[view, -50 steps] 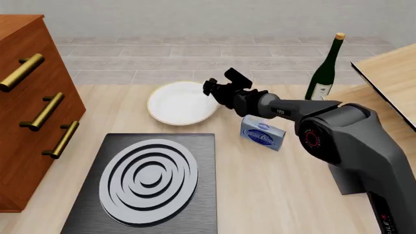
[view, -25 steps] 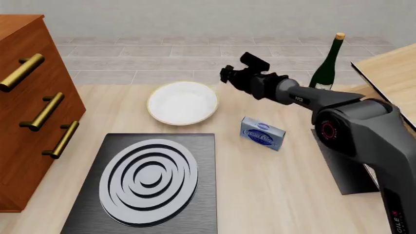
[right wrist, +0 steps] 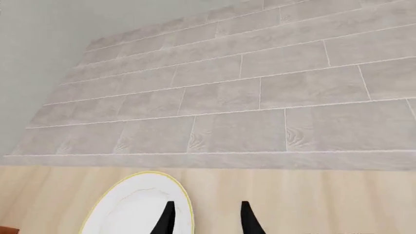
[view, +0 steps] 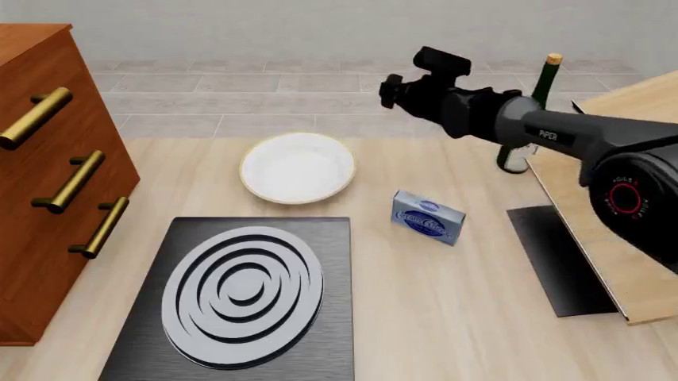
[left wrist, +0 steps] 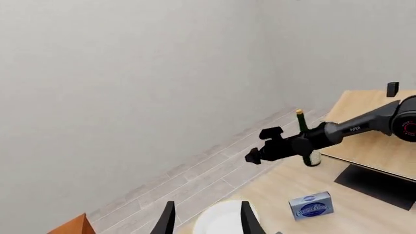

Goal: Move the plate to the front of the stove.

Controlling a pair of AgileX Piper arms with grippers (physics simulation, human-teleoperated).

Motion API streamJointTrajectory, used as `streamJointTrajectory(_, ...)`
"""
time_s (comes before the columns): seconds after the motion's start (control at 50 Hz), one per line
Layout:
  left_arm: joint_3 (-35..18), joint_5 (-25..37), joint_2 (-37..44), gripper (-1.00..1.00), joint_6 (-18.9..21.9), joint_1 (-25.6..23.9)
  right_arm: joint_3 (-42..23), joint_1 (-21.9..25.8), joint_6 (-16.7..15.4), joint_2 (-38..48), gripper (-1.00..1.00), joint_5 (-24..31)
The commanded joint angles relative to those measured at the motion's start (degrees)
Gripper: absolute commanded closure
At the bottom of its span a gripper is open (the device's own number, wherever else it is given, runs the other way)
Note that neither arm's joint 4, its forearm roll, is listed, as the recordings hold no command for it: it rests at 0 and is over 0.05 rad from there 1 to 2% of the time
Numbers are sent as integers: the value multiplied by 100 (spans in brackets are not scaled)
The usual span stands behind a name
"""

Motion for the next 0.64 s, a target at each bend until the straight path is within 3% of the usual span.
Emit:
streamJointTrajectory(0.02, 65, -130, 86, -100, -56, -63, 876, 19, -547, -757, -100, -296)
streamJointTrajectory(0.18, 75, -204, 114, -100, -137, -70, 1803, 85, -804, -1551, -100, -699)
streamJointTrajectory(0.64, 223, -337, 154, -100, -186, -124, 4430, 569, -794, -3774, -100, -1783)
